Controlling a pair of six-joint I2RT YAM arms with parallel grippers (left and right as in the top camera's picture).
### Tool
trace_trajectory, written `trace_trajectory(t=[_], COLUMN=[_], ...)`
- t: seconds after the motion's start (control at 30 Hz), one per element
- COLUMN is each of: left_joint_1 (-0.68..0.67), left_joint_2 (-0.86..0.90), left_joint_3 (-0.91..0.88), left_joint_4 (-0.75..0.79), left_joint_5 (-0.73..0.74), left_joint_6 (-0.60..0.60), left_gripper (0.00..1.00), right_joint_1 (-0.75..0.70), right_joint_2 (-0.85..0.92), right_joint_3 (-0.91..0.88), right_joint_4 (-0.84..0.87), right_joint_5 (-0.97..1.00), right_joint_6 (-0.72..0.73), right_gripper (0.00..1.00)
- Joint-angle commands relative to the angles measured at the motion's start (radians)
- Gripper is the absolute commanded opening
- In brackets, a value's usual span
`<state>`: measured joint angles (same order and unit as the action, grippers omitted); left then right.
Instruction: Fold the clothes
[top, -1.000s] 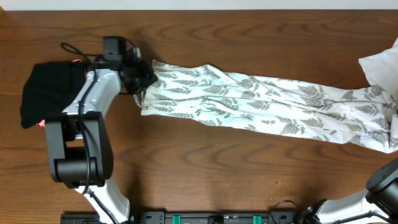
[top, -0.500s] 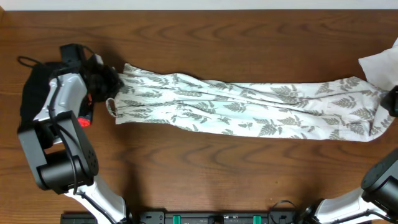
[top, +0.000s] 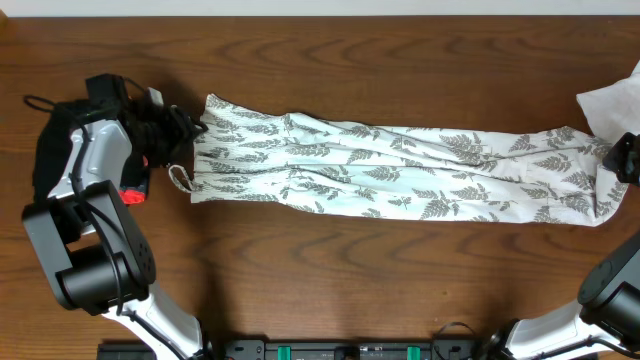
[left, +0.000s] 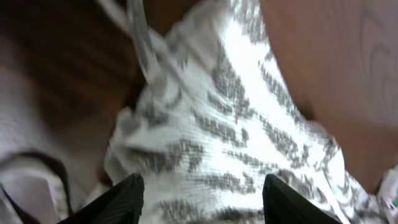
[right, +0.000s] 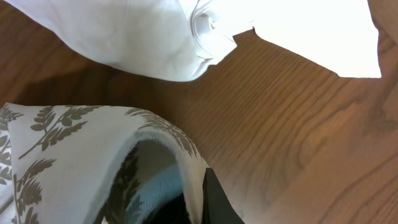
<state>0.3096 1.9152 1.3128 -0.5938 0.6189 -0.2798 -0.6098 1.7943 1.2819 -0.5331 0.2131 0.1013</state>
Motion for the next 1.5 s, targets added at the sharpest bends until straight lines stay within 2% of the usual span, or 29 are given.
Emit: trace_trajectory(t=[0.0,0.17,0.27,0.37,0.47,0.57,0.87,1.0,1.1,1.2,1.47], left_joint_1=[0.001,0.001,0.001,0.001,-0.001,-0.001,-0.014,-0.039,-0.058,-0.067,-0.077], left_joint_2=[-0.027,-0.027,-0.027,-0.027,-0.026,-0.026,-0.024,-0.016,0.007,0.04,0.136], left_joint_3=[-0.002,-0.002,-0.002,-0.002,-0.002,-0.002,-0.002,-0.002,-0.002,-0.002,-0.002], left_joint_4=[-0.064,-0.259,-0.301,-0.267,-0.205,-0.151,-0.119,-0.09,-0.05,-0.009,0.038], left_joint_5=[0.023,-0.056,-0.092,-0.12,-0.18,-0.214,-0.212,-0.212,-0.195,-0.13,-0.103], left_joint_6=[0.032,0.053,0.082,0.093,0.093,0.094,0.096,0.096,0.098,0.115,0.115], left_gripper=[0.62,0.63,0.66,0.69,0.78,0.81,0.82,0.88,0.91,0.91,0.91], right_joint_1=[-0.001,-0.001,-0.001,-0.001,-0.001,-0.001,0.002,0.002,0.002,0.002,0.002], right_joint_2=[-0.01,-0.01,-0.01,-0.01,-0.01,-0.01,-0.01,-0.01,-0.01,-0.01,-0.01], right_joint_3=[0.016,0.016,0.016,0.016,0.016,0.016,0.016,0.016,0.016,0.016,0.016], right_joint_4=[-0.001,-0.001,-0.002,-0.003,-0.009,-0.01,-0.01,-0.01,-0.01,-0.01,-0.011], right_joint_5=[0.022,0.021,0.021,0.021,0.021,0.021,0.021,0.021,0.021,0.021,0.021], right_joint_6=[-0.005,-0.005,-0.005,-0.005,-0.005,-0.005,-0.005,-0.005,-0.005,-0.006,-0.006], right_gripper=[0.01,0.01,0.01,0.01,0.01,0.01,0.01,0.01,0.01,0.01,0.01])
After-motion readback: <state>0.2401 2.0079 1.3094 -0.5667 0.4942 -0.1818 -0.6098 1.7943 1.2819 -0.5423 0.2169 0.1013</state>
